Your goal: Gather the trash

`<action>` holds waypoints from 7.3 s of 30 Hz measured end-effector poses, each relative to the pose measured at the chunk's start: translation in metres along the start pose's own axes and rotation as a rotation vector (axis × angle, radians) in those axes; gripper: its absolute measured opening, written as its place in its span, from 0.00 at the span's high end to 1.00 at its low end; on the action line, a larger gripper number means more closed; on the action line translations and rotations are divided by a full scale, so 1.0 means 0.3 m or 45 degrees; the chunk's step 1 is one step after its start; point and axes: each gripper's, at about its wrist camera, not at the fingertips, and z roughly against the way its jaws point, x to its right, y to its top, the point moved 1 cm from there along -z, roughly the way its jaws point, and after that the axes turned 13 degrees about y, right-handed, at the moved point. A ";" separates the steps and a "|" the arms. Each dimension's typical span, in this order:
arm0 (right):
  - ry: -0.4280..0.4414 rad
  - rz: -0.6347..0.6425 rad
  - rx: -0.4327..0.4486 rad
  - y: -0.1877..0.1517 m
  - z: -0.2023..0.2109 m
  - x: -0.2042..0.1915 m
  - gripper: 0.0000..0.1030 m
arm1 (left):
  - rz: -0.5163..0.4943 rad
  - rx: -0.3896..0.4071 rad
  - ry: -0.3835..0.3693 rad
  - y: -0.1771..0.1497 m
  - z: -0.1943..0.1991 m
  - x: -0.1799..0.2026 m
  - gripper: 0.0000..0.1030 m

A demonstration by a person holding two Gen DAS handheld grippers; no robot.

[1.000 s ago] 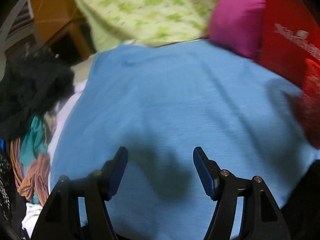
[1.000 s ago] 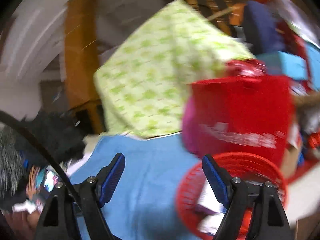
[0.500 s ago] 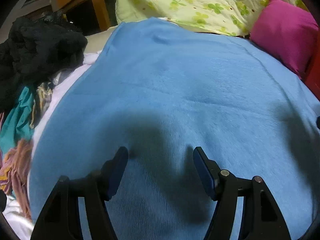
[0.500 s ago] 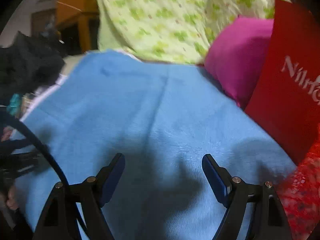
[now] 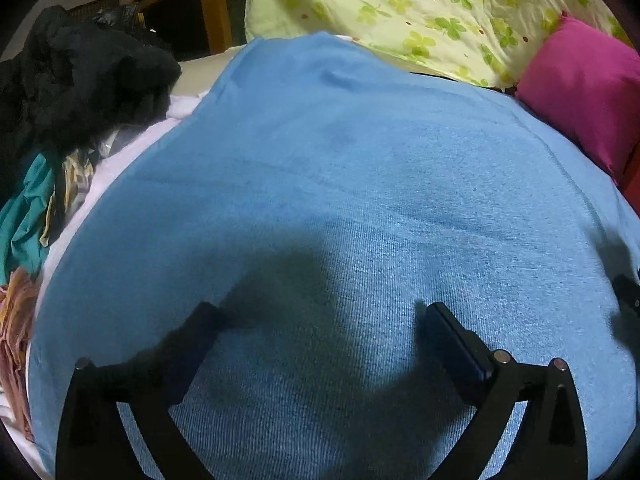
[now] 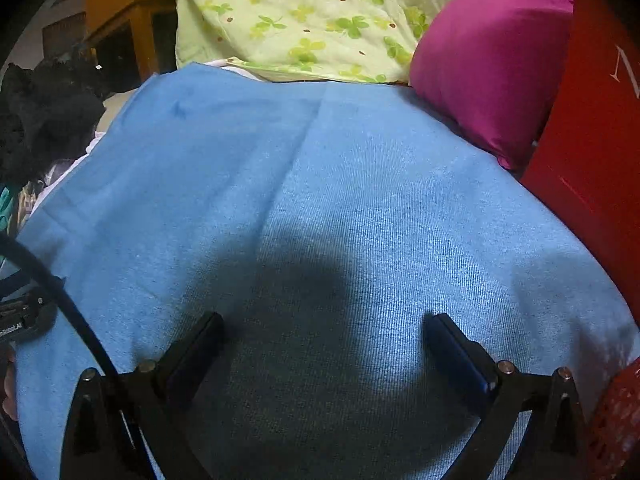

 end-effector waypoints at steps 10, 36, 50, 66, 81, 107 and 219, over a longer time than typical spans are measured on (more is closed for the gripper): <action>0.002 -0.003 0.000 -0.004 -0.023 0.002 0.00 | 0.000 -0.020 0.001 0.019 -0.018 -0.002 0.00; 0.006 -0.001 -0.002 -0.004 -0.025 0.004 0.00 | 0.010 -0.005 0.012 0.041 -0.050 -0.002 0.00; 0.012 0.001 -0.005 -0.003 -0.025 0.005 0.00 | 0.014 -0.013 0.006 0.040 -0.052 -0.003 0.00; 0.014 0.002 -0.005 -0.003 -0.026 0.006 0.00 | 0.032 -0.008 0.004 0.013 -0.027 -0.013 0.00; 0.015 0.003 -0.006 -0.002 -0.026 0.006 0.00 | 0.041 -0.058 0.069 -0.027 0.029 -0.013 0.00; -0.016 -0.053 -0.079 -0.019 0.001 -0.003 0.00 | -0.244 0.239 -0.050 -0.095 0.491 0.106 0.00; -0.270 -0.112 0.601 -0.435 1.585 0.133 0.00 | -0.372 0.643 -0.206 -0.213 1.482 0.313 0.00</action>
